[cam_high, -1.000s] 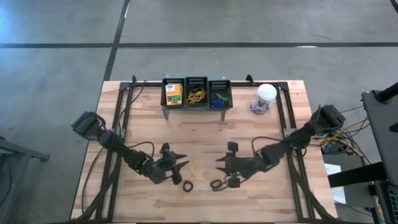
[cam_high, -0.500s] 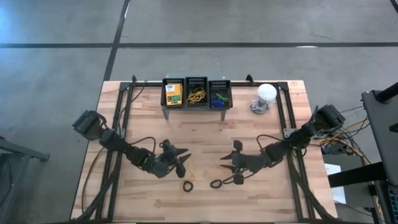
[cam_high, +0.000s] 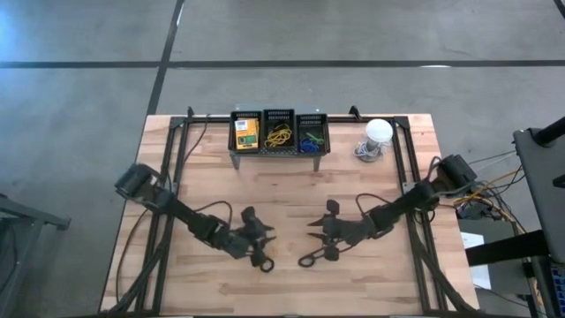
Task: Pick & Place Office Desk Supplies
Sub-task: Put the yellow rubber band into the middle black basket
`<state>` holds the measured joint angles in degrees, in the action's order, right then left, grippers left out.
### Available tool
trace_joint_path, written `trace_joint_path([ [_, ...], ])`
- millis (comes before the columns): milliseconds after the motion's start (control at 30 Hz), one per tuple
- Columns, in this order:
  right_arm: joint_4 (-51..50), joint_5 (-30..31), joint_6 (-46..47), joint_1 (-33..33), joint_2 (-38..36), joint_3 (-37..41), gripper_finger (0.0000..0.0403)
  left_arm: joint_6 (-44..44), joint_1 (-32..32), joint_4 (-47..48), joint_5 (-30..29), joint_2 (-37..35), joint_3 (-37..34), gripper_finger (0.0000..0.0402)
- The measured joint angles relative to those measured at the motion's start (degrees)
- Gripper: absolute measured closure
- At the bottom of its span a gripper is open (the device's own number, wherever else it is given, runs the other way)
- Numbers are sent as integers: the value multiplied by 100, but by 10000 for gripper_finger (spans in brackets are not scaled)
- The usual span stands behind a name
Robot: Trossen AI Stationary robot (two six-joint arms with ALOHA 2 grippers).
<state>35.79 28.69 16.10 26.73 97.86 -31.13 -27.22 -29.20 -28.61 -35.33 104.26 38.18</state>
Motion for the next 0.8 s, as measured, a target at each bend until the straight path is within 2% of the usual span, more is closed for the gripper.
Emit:
trace_joint_path([
  [100, -27, -11, 11, -58, 81, -66, 278, 38, -57, 819, 252, 75, 386, 265],
  [300, -138, -15, 22, -67, 109, -101, 274, -1322, -101, 3911, 306, -229, 1384, 265],
  [367, -186, -15, 22, -69, 109, -111, 273, -1467, -174, 4281, 375, -226, 1557, 265],
  [467, -248, -15, 22, -67, 111, -112, 274, -1366, -268, 4043, 367, -197, 1488, 265],
  [567, -247, -15, 31, -67, 144, -112, 279, -1018, -258, 3179, 341, -182, 1177, 265],
  [733, -241, -18, 44, -65, 153, -112, 279, -577, -146, 1206, 287, -79, 570, 265],
  [800, -238, -20, 44, -65, 153, -112, 277, -577, -84, 835, 259, -19, 416, 265],
])
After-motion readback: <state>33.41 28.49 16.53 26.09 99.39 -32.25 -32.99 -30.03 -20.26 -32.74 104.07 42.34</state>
